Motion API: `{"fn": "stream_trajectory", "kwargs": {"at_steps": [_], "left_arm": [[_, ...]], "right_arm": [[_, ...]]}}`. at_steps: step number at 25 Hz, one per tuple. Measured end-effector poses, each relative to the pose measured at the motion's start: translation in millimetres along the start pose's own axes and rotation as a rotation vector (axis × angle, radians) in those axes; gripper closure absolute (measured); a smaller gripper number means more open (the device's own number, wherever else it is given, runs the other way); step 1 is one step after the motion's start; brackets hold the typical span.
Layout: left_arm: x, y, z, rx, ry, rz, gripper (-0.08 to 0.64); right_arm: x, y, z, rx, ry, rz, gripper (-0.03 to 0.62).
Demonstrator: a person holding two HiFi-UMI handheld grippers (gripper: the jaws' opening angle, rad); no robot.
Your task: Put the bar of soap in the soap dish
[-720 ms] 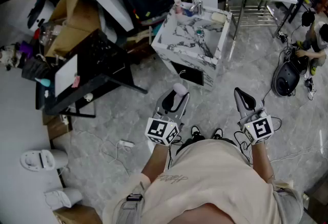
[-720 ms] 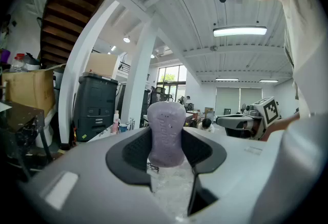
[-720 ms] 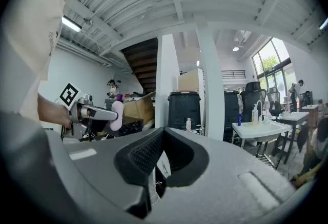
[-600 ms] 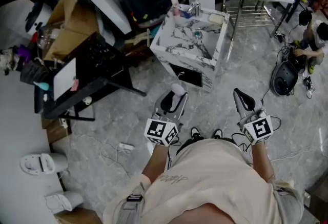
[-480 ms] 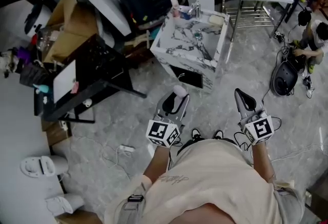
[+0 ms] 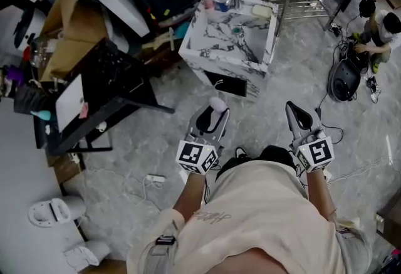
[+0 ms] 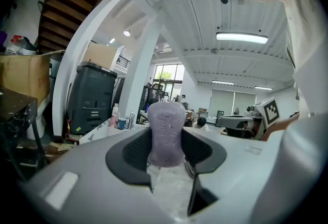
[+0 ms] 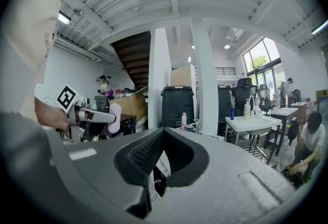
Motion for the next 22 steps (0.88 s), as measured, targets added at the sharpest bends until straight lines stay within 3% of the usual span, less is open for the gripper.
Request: {"fn": "stream_trajectory", "kwargs": {"at_steps": [5, 11, 18, 22], "left_arm": [[6.8, -6.4, 20.3, -0.013, 0.042, 0.014, 0.357], [8.0, -43.8, 36.0, 0.003, 0.018, 0.054, 0.357], [-6.6, -124.7, 41.6, 0.084, -0.004, 0.097, 0.357], [-12.8, -171.4, 47.0, 0.090, -0.034, 0.120, 0.357]], "right_arm": [[9.2, -9.8, 3.9, -0.003, 0.007, 0.044, 0.592], [21.8, -43.1, -23.0, -0.003, -0.039, 0.038, 0.592], [28.1, -107.7, -88.3, -0.010, -0.063, -0.010, 0.592], [28.3, -137.0, -125.7, -0.015, -0.079, -0.036, 0.592]]}}
Point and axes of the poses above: the fingertips, and each gripper's own axes: y backward along the fingers, z to its left, x out of its underside, the point moved 2 cm from there along y, backward along the fingers, and after that the axes turned 9 degrees about -z, right-handed, at the moved point
